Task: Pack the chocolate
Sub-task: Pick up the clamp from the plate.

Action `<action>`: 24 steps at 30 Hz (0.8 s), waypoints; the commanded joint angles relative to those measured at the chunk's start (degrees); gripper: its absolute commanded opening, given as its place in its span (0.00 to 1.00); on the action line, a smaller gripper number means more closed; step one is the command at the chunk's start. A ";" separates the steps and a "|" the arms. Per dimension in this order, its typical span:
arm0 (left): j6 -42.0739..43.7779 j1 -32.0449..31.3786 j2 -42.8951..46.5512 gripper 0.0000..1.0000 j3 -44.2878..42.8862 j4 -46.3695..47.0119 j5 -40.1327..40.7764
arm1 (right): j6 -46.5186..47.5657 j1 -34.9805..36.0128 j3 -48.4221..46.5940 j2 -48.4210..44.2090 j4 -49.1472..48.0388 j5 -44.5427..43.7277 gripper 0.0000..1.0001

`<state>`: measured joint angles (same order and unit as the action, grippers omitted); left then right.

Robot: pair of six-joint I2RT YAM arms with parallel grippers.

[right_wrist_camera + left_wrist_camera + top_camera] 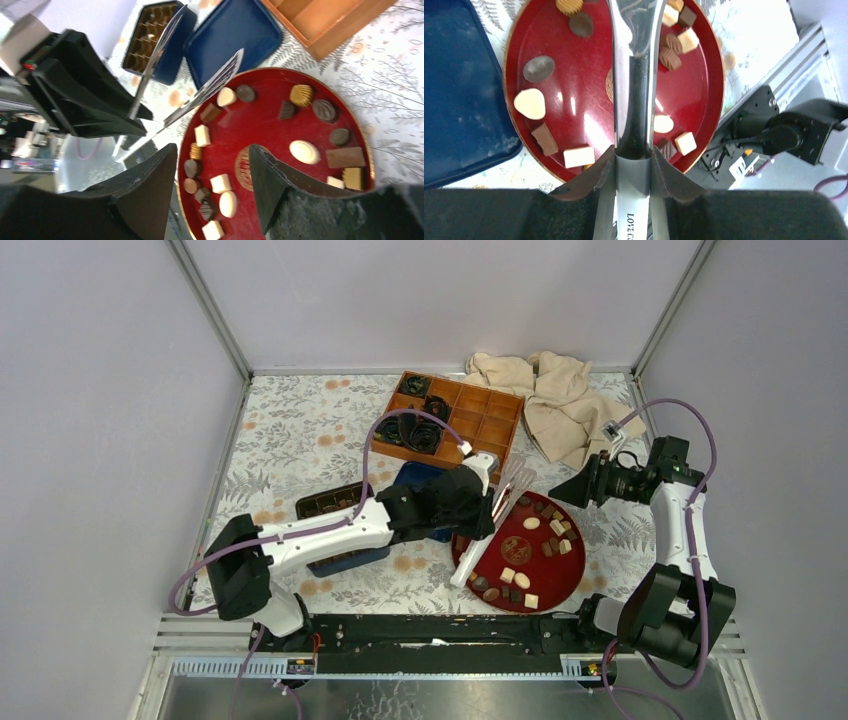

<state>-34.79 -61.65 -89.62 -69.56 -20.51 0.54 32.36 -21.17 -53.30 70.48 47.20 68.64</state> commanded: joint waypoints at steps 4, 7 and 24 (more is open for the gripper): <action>-4.38 -1.94 -0.63 0.02 -1.87 8.42 10.72 | -23.87 0.53 -1.02 -2.06 -11.46 8.61 0.70; -4.38 -2.86 -2.12 0.02 -3.95 9.10 12.63 | -34.23 3.74 2.88 -4.59 -19.82 3.84 0.79; -1.95 -6.71 -8.85 0.02 -13.91 9.88 17.40 | -55.91 13.84 8.27 -0.11 -39.91 -5.67 0.49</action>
<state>-37.91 -67.72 -97.36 -80.20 -15.92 14.55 -18.65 -8.58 -45.01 69.54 12.05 63.35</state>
